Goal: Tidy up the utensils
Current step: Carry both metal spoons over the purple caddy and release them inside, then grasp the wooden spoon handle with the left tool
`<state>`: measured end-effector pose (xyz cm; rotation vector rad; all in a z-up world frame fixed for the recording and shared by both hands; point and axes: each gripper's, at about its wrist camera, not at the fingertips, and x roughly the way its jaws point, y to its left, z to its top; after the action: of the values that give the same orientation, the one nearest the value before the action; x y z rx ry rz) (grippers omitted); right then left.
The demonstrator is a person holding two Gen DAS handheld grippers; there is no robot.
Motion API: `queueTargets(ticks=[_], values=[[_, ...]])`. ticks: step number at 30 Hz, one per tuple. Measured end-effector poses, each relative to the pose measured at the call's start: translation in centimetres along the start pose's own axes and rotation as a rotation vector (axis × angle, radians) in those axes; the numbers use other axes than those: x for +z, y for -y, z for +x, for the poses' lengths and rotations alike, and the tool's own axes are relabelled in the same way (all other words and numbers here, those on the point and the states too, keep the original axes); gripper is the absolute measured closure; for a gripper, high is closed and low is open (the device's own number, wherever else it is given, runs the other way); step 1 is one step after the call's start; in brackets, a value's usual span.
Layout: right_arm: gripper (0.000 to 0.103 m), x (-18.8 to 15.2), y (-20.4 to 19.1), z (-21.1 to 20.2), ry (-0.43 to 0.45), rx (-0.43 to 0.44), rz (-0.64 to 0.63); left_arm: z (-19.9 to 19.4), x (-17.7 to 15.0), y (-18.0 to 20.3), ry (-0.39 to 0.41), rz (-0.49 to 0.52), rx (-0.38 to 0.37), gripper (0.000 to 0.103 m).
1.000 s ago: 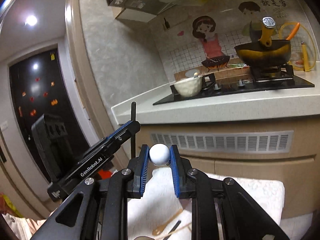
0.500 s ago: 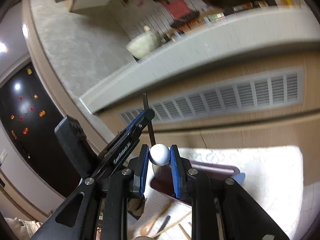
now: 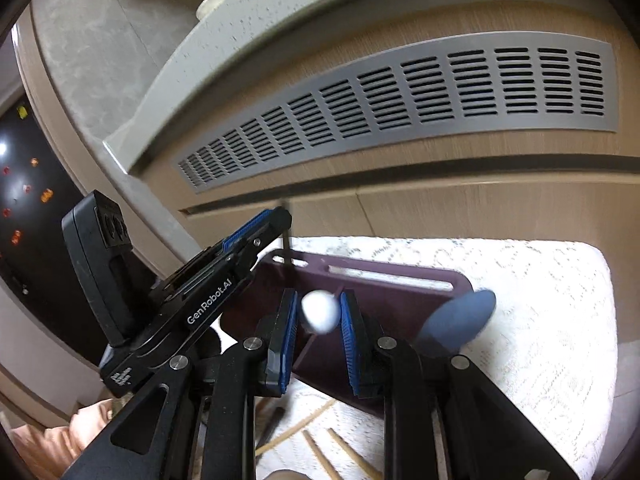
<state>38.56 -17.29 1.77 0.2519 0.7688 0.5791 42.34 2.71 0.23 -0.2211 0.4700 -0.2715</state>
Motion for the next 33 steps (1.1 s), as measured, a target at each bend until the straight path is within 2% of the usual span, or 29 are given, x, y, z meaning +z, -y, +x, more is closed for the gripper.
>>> queueTargets(ticks=[2,5,6,8,10,14,15,16,18,20,24,26,27,29,33], values=[[0.078,-0.2,-0.1,-0.5,0.016,-0.013,-0.006,-0.8,0.1,-0.2,-0.002,-0.015,-0.004,0.077],[0.076,-0.6,-1.0,-2.6,0.069,-0.086,-0.073,-2.6,0.4,-0.4,0.003,-0.041,-0.008,0.061],[0.073,-0.9,-1.5,-3.3,0.086,-0.115,-0.102,-3.5,0.5,-0.5,0.01,-0.049,-0.006,0.058],[0.065,-1.5,-2.3,-4.3,0.109,-0.166,-0.153,-5.2,0.5,-0.6,0.017,-0.057,0.007,0.05],[0.051,-2.5,-3.1,-5.4,0.124,-0.218,-0.203,-6.7,0.6,-0.7,0.008,-0.057,0.028,0.048],[0.039,-4.6,-3.8,-6.7,0.118,-0.29,-0.269,-9.3,-0.9,-1.8,-0.07,-0.055,0.061,0.042],[0.031,-5.2,-3.9,-6.9,0.118,-0.309,-0.281,-9.6,-1.4,-2.1,-0.093,-0.06,0.057,0.041],[0.018,-5.9,-4.0,-7.1,0.124,-0.349,-0.297,-9.9,-1.9,-2.5,-0.123,-0.066,0.054,0.041],[0.004,-7.5,-4.1,-7.5,0.146,-0.421,-0.325,-10.2,-3.4,-3.3,-0.185,-0.076,0.059,0.041],[0.003,-8.7,-4.1,-7.6,0.151,-0.455,-0.342,-10.2,-5.0,-3.6,-0.247,-0.061,0.067,0.041],[0.002,-11.3,-3.2,-7.2,0.104,-0.485,-0.36,-9.2,-8.8,-3.0,-0.387,0.005,0.058,0.043],[0.002,-12.3,-3.0,-6.3,0.062,-0.473,-0.354,-8.8,-10.4,-2.8,-0.441,0.026,0.067,0.055],[0.002,-12.8,-2.8,-6.1,0.04,-0.463,-0.351,-8.6,-11.2,-2.8,-0.47,0.035,0.071,0.058],[0.002,-13.8,-2.3,-5.6,-0.014,-0.429,-0.343,-8.1,-12.4,-2.5,-0.509,0.043,0.069,0.061],[0.004,-15.2,-1.9,-5.0,-0.064,-0.404,-0.335,-6.8,-12.9,-1.8,-0.542,0.068,0.084,0.065]])
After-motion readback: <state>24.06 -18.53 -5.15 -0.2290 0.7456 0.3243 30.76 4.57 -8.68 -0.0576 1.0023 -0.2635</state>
